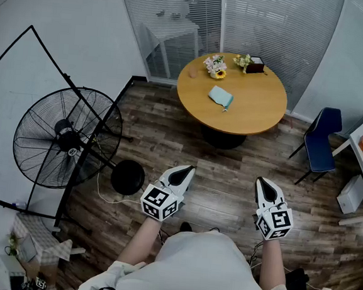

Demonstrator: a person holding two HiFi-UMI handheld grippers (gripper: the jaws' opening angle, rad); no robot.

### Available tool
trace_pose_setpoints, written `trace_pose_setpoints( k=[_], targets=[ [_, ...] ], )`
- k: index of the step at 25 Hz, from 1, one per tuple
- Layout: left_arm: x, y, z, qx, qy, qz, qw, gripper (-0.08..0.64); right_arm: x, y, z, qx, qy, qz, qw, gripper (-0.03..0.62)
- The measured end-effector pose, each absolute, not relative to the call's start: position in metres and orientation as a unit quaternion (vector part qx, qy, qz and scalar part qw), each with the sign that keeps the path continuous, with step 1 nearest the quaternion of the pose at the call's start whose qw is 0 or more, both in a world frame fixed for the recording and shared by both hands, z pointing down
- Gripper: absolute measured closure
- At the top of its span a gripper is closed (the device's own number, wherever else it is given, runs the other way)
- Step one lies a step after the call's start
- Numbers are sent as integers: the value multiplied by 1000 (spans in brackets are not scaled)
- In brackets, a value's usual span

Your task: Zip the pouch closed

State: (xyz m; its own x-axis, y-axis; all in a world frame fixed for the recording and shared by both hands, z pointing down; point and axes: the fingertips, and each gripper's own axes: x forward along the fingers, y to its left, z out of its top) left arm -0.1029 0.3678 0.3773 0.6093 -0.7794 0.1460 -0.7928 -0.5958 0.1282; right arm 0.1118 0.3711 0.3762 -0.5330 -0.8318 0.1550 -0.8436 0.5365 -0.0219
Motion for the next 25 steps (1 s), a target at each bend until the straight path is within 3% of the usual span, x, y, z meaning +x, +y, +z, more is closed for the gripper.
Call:
trace_pose_setpoints(
  k=[25],
  targets=[
    [-112, 378, 382, 896, -435, 29, 90, 541, 91, 381, 379, 475, -877, 56, 53, 591]
  ],
)
